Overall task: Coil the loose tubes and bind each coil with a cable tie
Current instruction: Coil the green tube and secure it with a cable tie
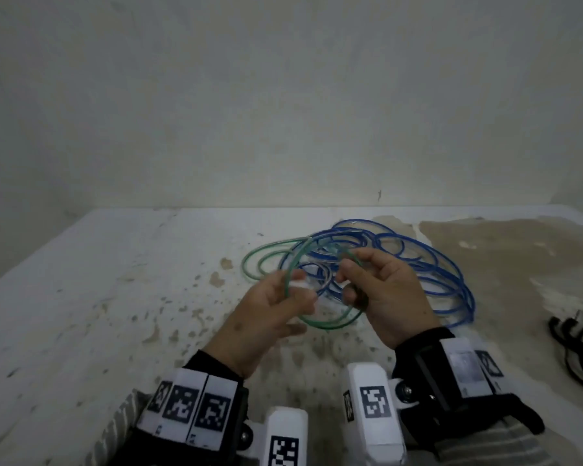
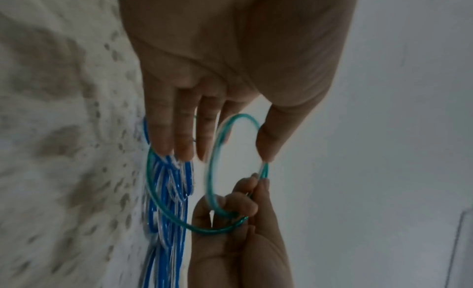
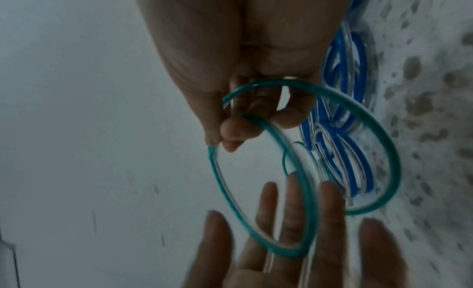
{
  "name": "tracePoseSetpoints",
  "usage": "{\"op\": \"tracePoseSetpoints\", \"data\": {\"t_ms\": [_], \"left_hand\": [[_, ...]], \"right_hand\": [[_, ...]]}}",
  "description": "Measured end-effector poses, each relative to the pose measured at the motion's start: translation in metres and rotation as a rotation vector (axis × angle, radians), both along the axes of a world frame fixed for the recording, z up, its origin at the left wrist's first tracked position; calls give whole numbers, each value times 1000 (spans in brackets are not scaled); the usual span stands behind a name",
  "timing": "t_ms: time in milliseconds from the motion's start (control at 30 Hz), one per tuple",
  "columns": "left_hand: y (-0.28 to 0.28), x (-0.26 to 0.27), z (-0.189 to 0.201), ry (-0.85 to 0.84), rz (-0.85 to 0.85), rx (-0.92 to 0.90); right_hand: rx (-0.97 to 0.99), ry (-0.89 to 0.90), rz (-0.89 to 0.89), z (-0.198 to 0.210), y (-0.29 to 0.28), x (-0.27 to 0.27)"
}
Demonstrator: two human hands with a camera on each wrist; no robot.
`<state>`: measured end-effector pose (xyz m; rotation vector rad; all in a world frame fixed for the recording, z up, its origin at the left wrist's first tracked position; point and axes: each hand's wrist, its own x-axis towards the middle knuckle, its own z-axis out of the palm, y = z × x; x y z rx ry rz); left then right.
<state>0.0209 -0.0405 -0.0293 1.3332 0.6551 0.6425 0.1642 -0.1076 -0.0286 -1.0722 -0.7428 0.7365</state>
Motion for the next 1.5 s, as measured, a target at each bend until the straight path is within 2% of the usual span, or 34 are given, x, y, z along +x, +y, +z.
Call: {"op": "tracePoseSetpoints", "data": {"t_ms": [67, 200, 267, 333, 467, 633, 700, 833, 933, 1033, 1167, 1300, 1400, 1500], "left_hand": [[7, 5, 9, -34, 55, 163], [15, 16, 21, 44, -33, 498], [18, 19, 18, 72, -28, 565], [18, 20, 14, 102, -16, 557], [20, 16, 11, 252, -39, 695], [23, 5, 16, 430, -109, 794], [23, -1, 14, 490, -134, 807], [19, -13, 7, 581, -180, 791], [15, -16, 6, 550, -145, 707], [11, -18, 3, 494, -64, 583], [12, -20, -3, 396, 52, 468], [12, -22, -2, 285, 104, 319], [6, -18, -1, 228, 120, 239], [2, -14, -1, 171, 149, 197]], "right_hand": [[-27, -111, 12, -1, -1, -1], [-71, -274, 41, -4, -2, -2], [-90, -274, 42, -6, -1, -2], [-105, -297, 22, -8, 0, -1], [-118, -440, -49, -9, 0, -1], [-66, -220, -104, -5, -2, 3], [-59, -202, -183, -5, -4, 12], [-77, -286, -395, -4, -8, 34], [-43, -127, -446, 2, -17, 43], [-61, -130, -303, 3, -21, 41], [-222, -304, -13, 2, -13, 15], [-304, -410, 148, -1, -8, -1], [-262, -458, 170, -1, -8, -3], [-179, -552, 95, -4, -6, -5]]}}
